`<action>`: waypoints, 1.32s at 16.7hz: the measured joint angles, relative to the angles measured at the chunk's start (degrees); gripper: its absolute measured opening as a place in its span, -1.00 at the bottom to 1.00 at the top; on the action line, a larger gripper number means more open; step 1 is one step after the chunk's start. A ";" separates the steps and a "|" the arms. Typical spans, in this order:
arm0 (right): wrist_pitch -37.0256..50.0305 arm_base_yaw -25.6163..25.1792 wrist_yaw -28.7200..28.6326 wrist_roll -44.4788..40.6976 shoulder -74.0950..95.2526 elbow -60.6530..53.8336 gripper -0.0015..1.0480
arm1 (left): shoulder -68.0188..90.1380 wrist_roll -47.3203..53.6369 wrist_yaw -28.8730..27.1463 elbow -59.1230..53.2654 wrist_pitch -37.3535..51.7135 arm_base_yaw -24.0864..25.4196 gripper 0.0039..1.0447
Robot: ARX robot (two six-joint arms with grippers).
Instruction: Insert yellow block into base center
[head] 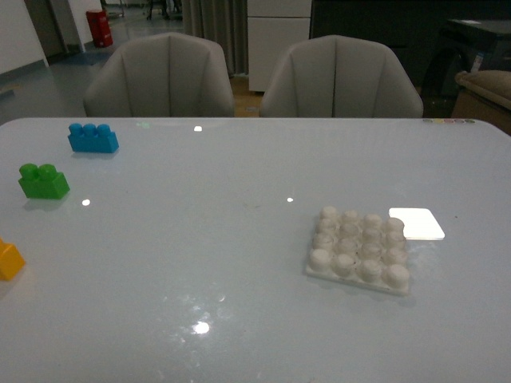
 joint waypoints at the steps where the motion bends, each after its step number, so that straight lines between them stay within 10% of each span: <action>1: -0.02 0.00 0.00 0.00 0.00 0.00 0.88 | 0.00 0.00 0.02 0.00 0.00 0.00 0.88; 17: -1.40 0.74 3.08 -0.02 1.29 0.57 0.88 | 0.00 0.00 0.00 0.00 0.00 0.00 0.88; 22: 28.65 -3.21 6.10 1.38 55.74 25.90 0.88 | 0.00 0.00 0.02 0.00 0.00 0.00 0.88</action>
